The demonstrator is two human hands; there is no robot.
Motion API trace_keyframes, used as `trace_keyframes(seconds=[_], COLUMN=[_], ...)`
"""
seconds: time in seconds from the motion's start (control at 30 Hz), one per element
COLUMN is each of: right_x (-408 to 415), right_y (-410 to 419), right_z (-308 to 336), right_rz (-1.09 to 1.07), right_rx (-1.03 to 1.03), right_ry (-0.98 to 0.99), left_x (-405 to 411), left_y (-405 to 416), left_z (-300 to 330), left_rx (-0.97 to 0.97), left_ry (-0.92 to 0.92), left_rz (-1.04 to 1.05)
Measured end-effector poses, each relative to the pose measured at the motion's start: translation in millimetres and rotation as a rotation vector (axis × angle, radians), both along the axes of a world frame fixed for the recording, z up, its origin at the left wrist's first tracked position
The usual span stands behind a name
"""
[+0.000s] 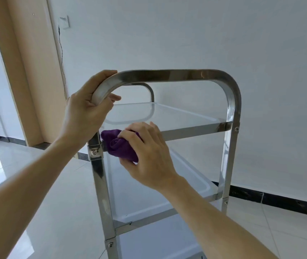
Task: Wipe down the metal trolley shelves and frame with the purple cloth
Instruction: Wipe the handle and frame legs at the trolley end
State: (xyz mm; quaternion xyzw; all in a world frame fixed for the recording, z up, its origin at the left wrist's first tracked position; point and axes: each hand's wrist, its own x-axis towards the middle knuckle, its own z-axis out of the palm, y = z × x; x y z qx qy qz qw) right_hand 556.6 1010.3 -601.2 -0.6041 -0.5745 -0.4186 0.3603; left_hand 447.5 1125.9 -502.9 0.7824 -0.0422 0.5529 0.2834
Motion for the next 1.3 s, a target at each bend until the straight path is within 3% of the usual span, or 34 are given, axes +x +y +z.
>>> trace_keyframes(seconds=[0.17, 0.37, 0.53, 0.73, 0.83, 1.1, 1.17, 1.3], right_x=[43, 117, 120, 84, 49, -18, -34, -35], right_y=[-36, -122, -120, -100, -74, 4, 20, 24], right_z=[12, 22, 19, -19, -61, -138, -155, -171], right_rz=[0.031, -0.155, -0.194, -0.154, -0.061, 0.127, 0.083, 0.124], right_rx=[0.026, 0.145, 0.196, 0.317, 0.221, -0.309, -0.458, -0.496], right_ry=[0.031, 0.451, 0.506, 0.415, 0.406, 0.749, 0.678, 0.638], left_x=[-6, -3, -1, -15, -19, -15, -14, -16], left_y=[0, -5, -6, -7, -13, -7, -4, 1], left_z=[2, 2, -7, -85, -116, -153, -155, -166], left_rx=[-0.01, -0.017, -0.03, -0.208, -0.22, -0.183, -0.181, -0.183], left_ry=[0.007, -0.008, -0.038, 0.048, 0.037, 0.076, 0.065, 0.079], left_rz=[0.012, -0.001, 0.074, 0.002, 0.01, 0.112, 0.12, 0.107])
